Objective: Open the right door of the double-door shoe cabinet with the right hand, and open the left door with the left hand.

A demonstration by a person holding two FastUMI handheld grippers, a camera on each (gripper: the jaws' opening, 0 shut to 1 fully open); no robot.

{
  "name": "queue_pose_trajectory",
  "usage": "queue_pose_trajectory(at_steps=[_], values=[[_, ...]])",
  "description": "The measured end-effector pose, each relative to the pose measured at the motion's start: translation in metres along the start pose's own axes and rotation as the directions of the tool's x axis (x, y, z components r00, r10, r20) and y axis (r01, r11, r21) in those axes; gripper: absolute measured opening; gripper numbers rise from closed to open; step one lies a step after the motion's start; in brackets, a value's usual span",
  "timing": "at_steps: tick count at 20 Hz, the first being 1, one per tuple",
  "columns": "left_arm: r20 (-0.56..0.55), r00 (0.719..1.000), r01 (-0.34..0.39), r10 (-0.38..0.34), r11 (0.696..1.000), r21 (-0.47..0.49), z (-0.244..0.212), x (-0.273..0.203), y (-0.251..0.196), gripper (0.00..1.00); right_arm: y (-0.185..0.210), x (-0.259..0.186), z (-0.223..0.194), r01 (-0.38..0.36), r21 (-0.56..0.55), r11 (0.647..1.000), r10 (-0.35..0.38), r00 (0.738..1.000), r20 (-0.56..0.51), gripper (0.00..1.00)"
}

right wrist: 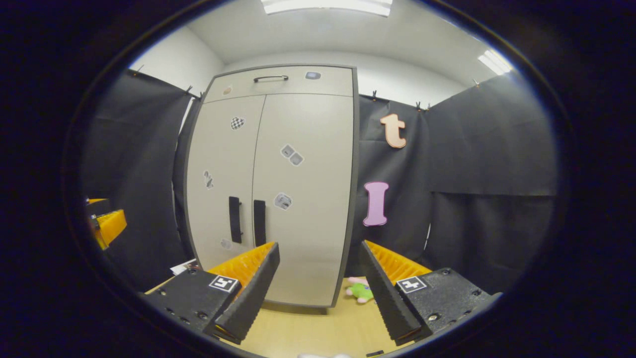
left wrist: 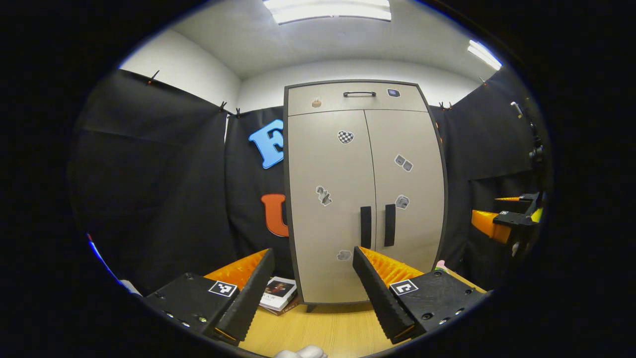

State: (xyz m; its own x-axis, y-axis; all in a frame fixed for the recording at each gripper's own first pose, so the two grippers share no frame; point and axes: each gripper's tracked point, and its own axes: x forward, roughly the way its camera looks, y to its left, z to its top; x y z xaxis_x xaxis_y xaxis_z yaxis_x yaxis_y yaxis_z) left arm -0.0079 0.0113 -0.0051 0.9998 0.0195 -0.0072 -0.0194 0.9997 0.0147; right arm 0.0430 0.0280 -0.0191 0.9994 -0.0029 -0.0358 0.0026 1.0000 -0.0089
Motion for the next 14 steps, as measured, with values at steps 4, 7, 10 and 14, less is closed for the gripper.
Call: queue_pose_trajectory(at_steps=[4, 7, 10, 14], values=[[-0.004, 1.000, -0.024, 0.024, 1.000, 0.012, -0.004, -0.008, 0.011, 0.96, 0.029, 0.037, -0.011, -0.019, 0.019, 1.000, 0.019, 1.000, -0.017, 1.00], [-0.017, 0.998, -0.052, 0.053, 0.999, 0.012, -0.009, -0.012, 0.020, 0.95, 0.052, 0.071, -0.011, -0.026, 0.025, 0.999, 0.026, 1.000, -0.004, 1.00], [-0.035, 0.996, -0.076, 0.076, 0.997, 0.007, -0.016, -0.018, 0.029, 0.96, 0.078, 0.106, -0.016, -0.047, 0.065, 0.997, 0.048, 0.999, -0.008, 1.00], [-0.038, 0.993, -0.110, 0.111, 0.994, 0.012, -0.018, -0.025, 0.039, 0.96, 0.102, 0.151, -0.014, -0.052, 0.066, 0.996, 0.052, 0.999, -0.004, 1.00]])
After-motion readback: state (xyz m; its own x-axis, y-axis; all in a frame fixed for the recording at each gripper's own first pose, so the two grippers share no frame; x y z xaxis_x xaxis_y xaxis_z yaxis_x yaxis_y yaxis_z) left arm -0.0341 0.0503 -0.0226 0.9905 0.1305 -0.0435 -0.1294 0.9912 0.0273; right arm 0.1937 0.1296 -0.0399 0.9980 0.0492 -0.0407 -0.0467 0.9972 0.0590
